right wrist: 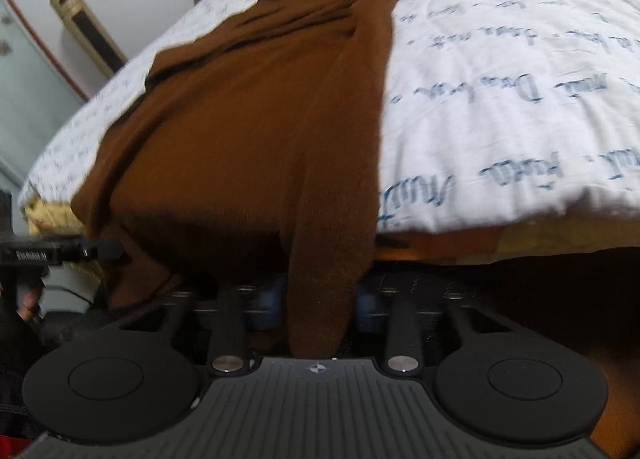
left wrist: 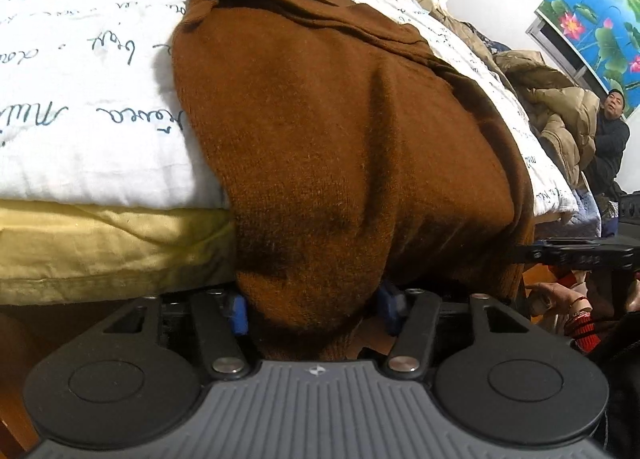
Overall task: Fold small clothes
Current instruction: 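Grasp the sweater hem at the bed edge with both tools, then hold the hem with both tools and pull it down over the bed edge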
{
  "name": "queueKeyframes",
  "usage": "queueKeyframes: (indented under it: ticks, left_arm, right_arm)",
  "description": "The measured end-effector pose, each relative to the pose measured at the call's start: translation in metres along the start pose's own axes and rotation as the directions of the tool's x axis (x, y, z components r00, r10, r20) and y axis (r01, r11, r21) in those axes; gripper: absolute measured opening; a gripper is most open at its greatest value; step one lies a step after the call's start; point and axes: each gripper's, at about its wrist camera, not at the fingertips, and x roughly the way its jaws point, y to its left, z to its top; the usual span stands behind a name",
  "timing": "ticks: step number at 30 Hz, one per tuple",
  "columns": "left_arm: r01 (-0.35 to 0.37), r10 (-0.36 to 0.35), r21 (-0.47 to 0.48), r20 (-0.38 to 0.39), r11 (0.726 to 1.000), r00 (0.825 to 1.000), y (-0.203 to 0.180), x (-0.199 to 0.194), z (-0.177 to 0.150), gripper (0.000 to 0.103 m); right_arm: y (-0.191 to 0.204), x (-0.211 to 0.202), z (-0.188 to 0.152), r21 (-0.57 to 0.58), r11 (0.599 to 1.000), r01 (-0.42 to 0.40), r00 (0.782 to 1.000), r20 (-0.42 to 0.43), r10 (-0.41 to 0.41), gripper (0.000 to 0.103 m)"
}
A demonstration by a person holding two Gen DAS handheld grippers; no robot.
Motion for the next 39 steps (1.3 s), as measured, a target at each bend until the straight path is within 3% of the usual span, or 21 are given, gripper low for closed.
queueKeyframes:
  ticks: [2,4,18,21,25,32,39]
  left_arm:
    - [-0.004,0.004,-0.006,0.0,1.0,1.0,0.003,0.002,-0.001,0.048]
    - [-0.014,0.014,-0.001,-0.001,1.0,1.0,0.003,0.003,0.0,0.043]
    - [-0.052,0.052,0.013,0.0,0.999,0.999,-0.003,0.004,0.0,0.043]
    - [-0.027,0.026,-0.027,-0.007,0.999,1.0,0.003,0.006,-0.001,0.052]
    - [0.117,-0.117,-0.105,0.005,0.988,0.993,0.015,0.006,-0.006,0.094]
    - [0.077,-0.078,-0.04,-0.013,0.996,0.997,0.004,0.005,-0.008,0.095]
    - [-0.08,0.079,0.077,0.018,0.994,0.997,-0.016,-0.001,-0.009,0.095]
  right_arm:
    - [0.003,0.008,-0.001,-0.009,1.0,0.022,0.999,-0.036,-0.022,0.012]
    - [0.004,0.008,-0.002,0.001,1.0,0.01,1.0,-0.026,-0.01,0.011]
    - [-0.001,0.002,-0.007,0.028,1.0,-0.012,1.0,0.024,0.011,0.011]
    - [-0.001,0.004,-0.005,0.044,0.999,-0.008,1.0,0.022,0.007,0.012]
    - [-0.004,0.003,-0.006,0.052,0.999,-0.007,1.0,0.027,0.005,0.016]
    - [-0.005,0.001,-0.007,0.047,0.999,-0.001,1.0,0.03,0.0,0.018]
    - [-0.003,0.002,-0.006,0.036,0.999,-0.004,1.0,0.022,0.003,0.019]
